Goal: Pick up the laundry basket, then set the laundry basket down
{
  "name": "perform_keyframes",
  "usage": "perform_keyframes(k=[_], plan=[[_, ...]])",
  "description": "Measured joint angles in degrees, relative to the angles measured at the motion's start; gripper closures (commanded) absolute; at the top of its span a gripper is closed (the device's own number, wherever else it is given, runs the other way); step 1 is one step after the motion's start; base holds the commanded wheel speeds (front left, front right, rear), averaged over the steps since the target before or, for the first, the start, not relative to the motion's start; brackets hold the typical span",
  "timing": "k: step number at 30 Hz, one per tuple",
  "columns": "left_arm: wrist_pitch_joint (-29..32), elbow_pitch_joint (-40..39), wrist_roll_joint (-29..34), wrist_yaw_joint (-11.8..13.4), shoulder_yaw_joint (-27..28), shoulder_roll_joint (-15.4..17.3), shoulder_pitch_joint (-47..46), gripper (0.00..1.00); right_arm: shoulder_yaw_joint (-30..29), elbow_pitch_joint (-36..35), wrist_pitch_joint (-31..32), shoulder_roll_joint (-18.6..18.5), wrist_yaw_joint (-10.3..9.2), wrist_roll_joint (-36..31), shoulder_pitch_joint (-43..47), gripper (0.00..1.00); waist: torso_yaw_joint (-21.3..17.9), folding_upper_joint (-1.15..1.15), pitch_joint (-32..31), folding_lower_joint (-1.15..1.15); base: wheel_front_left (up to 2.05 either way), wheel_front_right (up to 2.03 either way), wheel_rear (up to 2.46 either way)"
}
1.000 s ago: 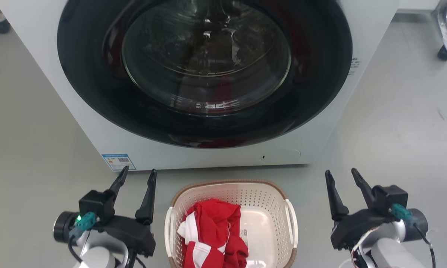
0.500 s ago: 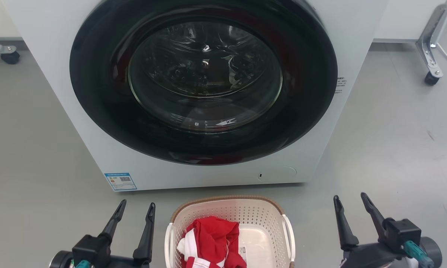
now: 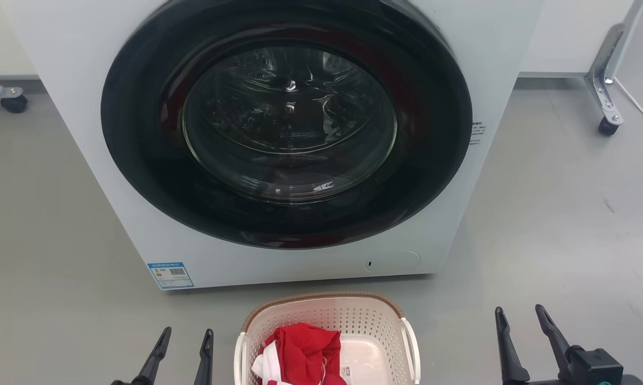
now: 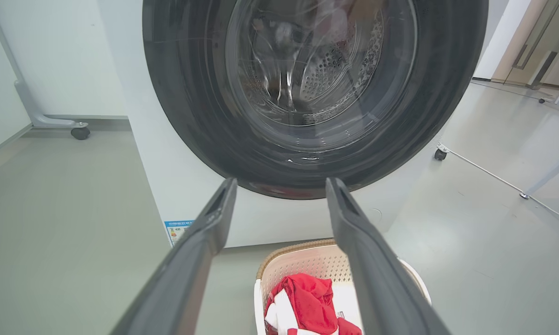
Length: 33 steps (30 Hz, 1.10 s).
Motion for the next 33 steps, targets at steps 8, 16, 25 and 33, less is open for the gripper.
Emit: perform_keyframes(k=[8, 16, 25, 33], plan=[[0.0, -0.6, 1.7, 0.0, 2.0, -2.0, 1.8, 0.0, -2.7, -2.5, 0.0, 1.2, 0.0, -1.7, 2.1, 0.0, -0.2, 0.0, -0.7, 0.0, 0.0, 0.0, 0.0], [0.1, -1.2, 3.1, 0.0, 3.0, -3.1, 2.5, 0.0, -3.8, -4.0, 0.0, 2.0, -0.01, -3.4, 2.8, 0.0, 0.0, 0.0, -0.9, 0.0, 0.0, 0.0, 0.0], [0.7, -2.2, 3.6, 0.0, 4.2, -4.2, 3.4, 0.0, -4.4, -5.3, 0.0, 2.7, -0.01, -4.4, 3.8, 0.0, 0.1, 0.0, -1.1, 0.0, 0.0, 0.0, 0.0], [1.6, -2.7, 4.5, 0.0, 4.5, -4.6, 3.5, 0.0, -5.1, -5.8, 0.0, 2.8, -0.01, -4.6, 3.9, 0.0, 0.3, 0.0, -1.1, 0.0, 0.0, 0.0, 0.0]])
